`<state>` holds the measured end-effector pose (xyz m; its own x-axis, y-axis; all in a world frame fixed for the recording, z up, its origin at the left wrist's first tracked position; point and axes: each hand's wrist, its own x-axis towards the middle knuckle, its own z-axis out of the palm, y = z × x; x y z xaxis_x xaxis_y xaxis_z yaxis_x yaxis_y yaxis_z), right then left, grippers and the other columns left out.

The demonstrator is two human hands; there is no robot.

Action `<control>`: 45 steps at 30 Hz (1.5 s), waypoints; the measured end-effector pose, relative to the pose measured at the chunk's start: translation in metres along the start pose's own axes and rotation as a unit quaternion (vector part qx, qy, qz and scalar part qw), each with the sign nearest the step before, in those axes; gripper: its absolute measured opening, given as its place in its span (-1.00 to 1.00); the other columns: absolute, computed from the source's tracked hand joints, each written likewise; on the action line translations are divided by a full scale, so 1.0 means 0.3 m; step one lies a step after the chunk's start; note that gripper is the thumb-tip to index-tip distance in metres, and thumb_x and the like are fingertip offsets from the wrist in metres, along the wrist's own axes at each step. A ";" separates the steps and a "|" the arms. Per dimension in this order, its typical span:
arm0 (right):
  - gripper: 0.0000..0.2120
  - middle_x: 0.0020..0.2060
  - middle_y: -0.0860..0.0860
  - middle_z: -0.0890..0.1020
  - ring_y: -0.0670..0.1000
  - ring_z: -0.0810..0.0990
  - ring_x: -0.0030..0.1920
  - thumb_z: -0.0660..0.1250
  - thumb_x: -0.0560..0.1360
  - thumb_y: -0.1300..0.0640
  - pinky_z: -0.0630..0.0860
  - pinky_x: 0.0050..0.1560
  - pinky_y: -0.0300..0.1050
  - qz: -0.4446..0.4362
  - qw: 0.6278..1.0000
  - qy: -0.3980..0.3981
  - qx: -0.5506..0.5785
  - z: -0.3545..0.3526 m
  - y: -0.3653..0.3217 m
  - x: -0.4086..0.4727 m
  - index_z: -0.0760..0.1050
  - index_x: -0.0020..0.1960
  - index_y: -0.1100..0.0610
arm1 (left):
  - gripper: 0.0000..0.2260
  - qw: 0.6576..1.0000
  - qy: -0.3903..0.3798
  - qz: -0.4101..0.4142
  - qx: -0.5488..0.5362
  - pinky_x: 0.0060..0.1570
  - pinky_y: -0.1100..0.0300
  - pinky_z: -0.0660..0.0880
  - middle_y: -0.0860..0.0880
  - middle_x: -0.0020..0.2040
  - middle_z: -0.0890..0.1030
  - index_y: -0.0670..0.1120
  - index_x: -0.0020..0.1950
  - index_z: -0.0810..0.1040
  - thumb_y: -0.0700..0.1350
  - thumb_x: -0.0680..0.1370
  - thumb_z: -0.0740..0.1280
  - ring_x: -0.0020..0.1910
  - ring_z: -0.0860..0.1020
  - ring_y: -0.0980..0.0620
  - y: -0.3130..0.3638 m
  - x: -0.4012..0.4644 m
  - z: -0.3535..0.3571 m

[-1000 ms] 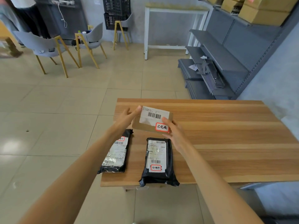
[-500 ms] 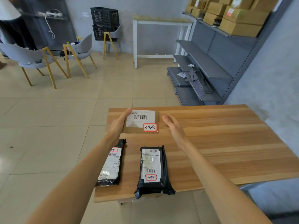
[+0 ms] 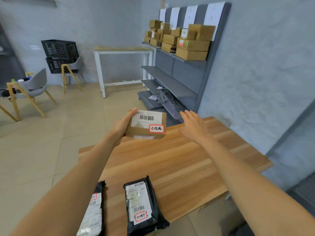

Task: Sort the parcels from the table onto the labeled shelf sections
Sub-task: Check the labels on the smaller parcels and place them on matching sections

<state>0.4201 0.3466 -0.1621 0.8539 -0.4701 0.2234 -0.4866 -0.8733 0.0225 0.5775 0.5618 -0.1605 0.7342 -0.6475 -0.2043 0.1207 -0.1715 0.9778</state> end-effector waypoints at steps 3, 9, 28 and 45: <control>-0.34 0.48 0.09 0.26 0.11 0.23 0.46 0.26 0.54 0.04 0.21 0.43 -0.03 0.046 0.999 0.002 -0.007 -0.045 0.093 -0.049 0.09 0.55 0.16 | -0.49 0.999 -0.035 0.009 0.003 -0.12 0.16 0.49 -0.03 0.03 0.70 -0.01 0.16 0.63 0.34 0.49 0.21 -0.08 0.63 0.00 0.053 0.048 0.119; -0.32 0.40 0.06 0.36 0.10 0.30 0.41 0.34 0.46 0.01 0.22 0.38 -0.09 0.148 0.989 0.006 -0.021 -0.151 0.315 -0.234 0.19 0.50 0.15 | -0.49 0.986 -0.164 0.020 0.020 -0.07 0.14 0.54 0.01 0.02 0.71 0.00 0.15 0.64 0.35 0.45 0.27 -0.02 0.65 0.00 0.105 0.082 0.400; -0.36 0.43 0.07 0.34 0.10 0.26 0.44 0.32 0.53 -0.03 0.22 0.41 -0.06 0.400 0.907 0.080 -0.107 -0.659 0.880 -1.218 0.18 0.51 0.15 | -0.58 0.889 -0.445 0.103 0.036 -0.01 0.08 0.58 -0.02 -0.04 0.72 -0.06 0.11 0.67 0.23 0.48 0.34 -0.03 0.66 -0.02 0.338 -0.512 1.470; -0.36 0.44 0.06 0.32 0.10 0.25 0.44 0.29 0.55 0.02 0.21 0.41 -0.07 0.426 0.886 0.129 -0.127 -0.808 1.122 -1.476 0.15 0.53 0.17 | -0.62 0.862 -0.462 0.207 0.010 0.22 0.02 0.51 0.03 0.02 0.71 0.00 0.17 0.62 0.22 0.52 0.29 0.03 0.66 0.03 0.465 -0.706 1.817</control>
<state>-0.1665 0.2919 -0.0171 0.1014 -0.8714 0.4800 -0.9886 -0.1424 -0.0497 0.0746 0.2703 -0.0070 -0.1347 -0.9699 0.2027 -0.0419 0.2100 0.9768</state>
